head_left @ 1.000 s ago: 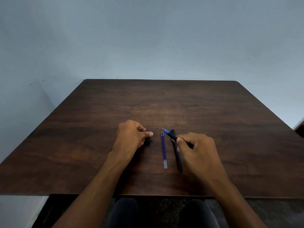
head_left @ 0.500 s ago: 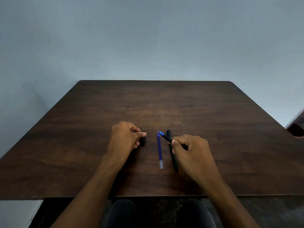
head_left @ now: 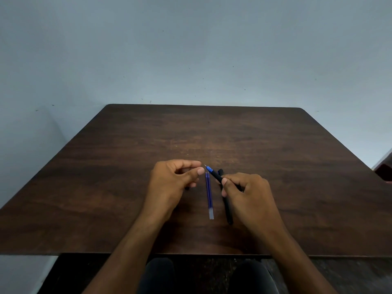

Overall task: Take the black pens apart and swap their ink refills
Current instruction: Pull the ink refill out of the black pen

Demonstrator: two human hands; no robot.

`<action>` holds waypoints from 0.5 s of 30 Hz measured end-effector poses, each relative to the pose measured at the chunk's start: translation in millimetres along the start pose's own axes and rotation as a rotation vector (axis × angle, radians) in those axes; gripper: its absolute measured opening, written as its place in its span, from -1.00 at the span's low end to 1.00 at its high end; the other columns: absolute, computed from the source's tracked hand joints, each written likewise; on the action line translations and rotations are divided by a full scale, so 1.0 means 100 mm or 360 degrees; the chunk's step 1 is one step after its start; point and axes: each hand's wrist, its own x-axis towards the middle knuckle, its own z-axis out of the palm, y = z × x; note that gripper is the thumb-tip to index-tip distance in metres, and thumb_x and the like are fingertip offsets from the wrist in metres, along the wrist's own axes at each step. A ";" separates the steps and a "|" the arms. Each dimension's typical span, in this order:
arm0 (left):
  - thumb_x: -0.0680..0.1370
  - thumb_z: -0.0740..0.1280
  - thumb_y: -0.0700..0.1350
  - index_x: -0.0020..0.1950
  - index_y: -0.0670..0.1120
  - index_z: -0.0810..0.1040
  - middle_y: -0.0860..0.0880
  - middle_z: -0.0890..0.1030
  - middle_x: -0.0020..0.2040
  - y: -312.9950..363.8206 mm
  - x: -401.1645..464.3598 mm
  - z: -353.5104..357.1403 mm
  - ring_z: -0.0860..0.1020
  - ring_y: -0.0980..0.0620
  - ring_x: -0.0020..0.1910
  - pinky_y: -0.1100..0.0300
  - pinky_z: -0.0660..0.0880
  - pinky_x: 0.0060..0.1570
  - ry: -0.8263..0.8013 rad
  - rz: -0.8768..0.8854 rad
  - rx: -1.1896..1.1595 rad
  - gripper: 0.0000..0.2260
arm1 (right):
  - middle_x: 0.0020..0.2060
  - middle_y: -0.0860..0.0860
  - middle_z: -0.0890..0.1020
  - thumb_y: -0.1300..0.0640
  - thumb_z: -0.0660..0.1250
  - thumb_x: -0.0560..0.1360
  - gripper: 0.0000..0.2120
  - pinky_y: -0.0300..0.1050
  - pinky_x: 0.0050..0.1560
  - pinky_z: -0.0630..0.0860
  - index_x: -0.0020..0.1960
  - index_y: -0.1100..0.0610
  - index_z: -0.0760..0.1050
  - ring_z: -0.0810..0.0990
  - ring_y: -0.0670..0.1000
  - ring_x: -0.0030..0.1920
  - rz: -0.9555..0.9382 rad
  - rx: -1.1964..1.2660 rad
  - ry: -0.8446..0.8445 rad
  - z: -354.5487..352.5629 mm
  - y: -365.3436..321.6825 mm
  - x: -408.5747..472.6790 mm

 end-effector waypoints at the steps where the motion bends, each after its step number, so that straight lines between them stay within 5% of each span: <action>1: 0.31 0.52 -0.01 -0.09 0.00 0.71 0.02 0.72 -0.25 0.01 -0.02 0.03 0.66 0.11 -0.30 0.30 0.59 -0.28 -0.0061 -0.0041 -0.0130 -0.79 | -0.42 0.03 0.63 0.20 0.31 0.59 -0.64 -0.28 -0.35 0.41 -0.38 0.16 0.55 0.54 -0.02 -0.35 -0.0012 0.0011 0.0008 0.01 0.00 0.01; 8: 0.37 0.45 -0.13 0.06 -0.21 0.68 -0.14 0.71 -0.06 0.02 -0.07 0.14 0.52 0.17 -0.32 0.34 0.47 -0.30 -0.0338 -0.0144 -0.0805 -0.70 | -0.57 -0.12 0.51 0.18 0.32 0.60 -0.62 -0.32 -0.47 0.35 -0.40 0.11 0.57 0.43 -0.14 -0.53 0.0030 0.0166 -0.0033 0.04 -0.03 0.06; 12: 0.38 0.45 -0.11 0.03 -0.18 0.70 -0.11 0.71 -0.09 0.05 -0.08 0.14 0.52 0.14 -0.28 0.30 0.47 -0.23 -0.0321 -0.0103 -0.0810 -0.73 | -0.51 0.09 0.58 0.12 0.30 0.61 -0.65 0.02 -0.40 0.46 -0.33 0.12 0.62 0.47 -0.02 -0.47 0.0109 0.0236 -0.0146 -0.01 -0.01 0.09; 15: 0.37 0.46 -0.09 -0.01 -0.15 0.71 -0.11 0.72 -0.08 0.06 -0.09 0.15 0.59 0.10 -0.21 0.26 0.52 -0.15 -0.0271 -0.0099 -0.0845 -0.76 | -0.39 0.11 0.66 0.13 0.29 0.63 -0.75 0.01 -0.38 0.49 -0.15 0.11 0.69 0.52 -0.04 -0.43 0.0136 0.0331 -0.0252 -0.03 0.01 0.12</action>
